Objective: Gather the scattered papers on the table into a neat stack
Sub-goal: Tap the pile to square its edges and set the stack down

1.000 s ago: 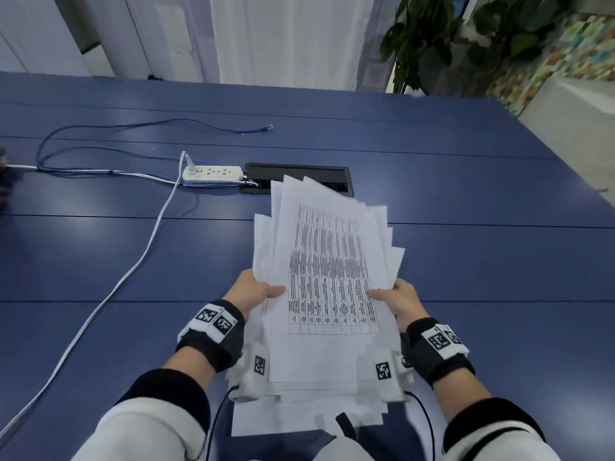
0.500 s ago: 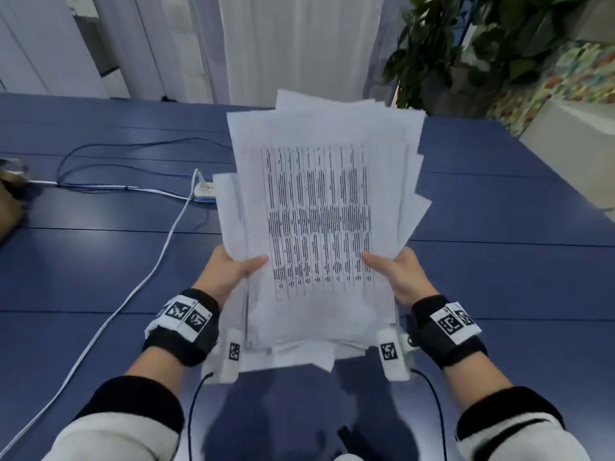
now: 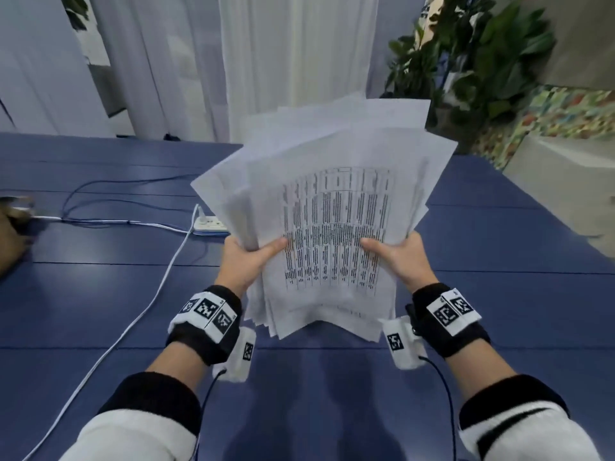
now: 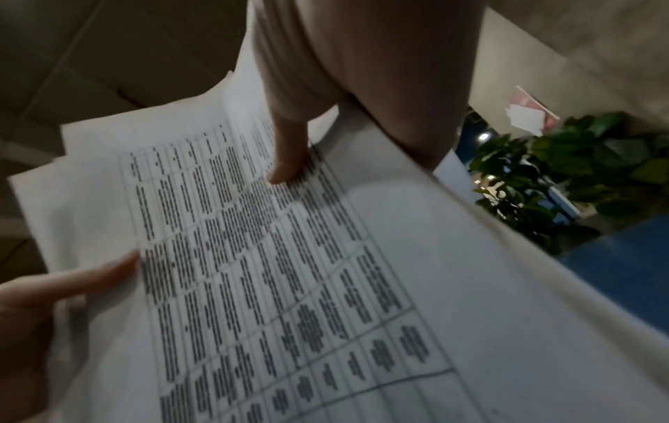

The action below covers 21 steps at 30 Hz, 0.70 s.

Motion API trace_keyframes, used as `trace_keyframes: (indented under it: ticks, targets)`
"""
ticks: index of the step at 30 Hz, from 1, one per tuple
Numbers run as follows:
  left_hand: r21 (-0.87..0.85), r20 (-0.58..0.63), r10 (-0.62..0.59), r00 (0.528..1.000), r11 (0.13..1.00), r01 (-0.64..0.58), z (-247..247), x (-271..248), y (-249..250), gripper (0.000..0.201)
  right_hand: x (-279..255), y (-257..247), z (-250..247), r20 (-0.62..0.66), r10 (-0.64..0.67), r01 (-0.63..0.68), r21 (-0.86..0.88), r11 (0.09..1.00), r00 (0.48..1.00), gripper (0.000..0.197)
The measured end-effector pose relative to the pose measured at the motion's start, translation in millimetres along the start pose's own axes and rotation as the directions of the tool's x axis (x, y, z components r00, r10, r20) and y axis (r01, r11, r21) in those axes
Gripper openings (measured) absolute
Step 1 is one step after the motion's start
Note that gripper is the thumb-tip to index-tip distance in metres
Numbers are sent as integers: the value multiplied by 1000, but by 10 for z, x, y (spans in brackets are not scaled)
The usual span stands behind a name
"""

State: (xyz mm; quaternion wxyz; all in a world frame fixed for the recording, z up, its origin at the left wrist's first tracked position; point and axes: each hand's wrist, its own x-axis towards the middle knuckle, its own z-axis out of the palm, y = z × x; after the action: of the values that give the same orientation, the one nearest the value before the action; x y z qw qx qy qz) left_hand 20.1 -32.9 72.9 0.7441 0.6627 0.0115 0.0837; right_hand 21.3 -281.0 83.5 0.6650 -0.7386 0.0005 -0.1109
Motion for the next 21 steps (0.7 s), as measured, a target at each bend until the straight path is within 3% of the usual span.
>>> trace_keyframes:
  ticks: [4,12,16,21]
  targets:
    - [18,64,73,995,997,-74,35,-21,142,33,38,-38,-66,-11,-15,15,25,1000,1000,31]
    - [18,153,124,980,992,-128,178,10,224,37,146,-89,-124,-16,-75,76,147,986,997,34]
    - [-14,94,96,991,995,-95,180,-26,82,36,29,165,-117,-46,51,-39,231,972,998,79]
    - [-60,-49,61,997,996,-64,331,-183,-128,26,-20,294,21,-35,122,-110,238,965,992,79]
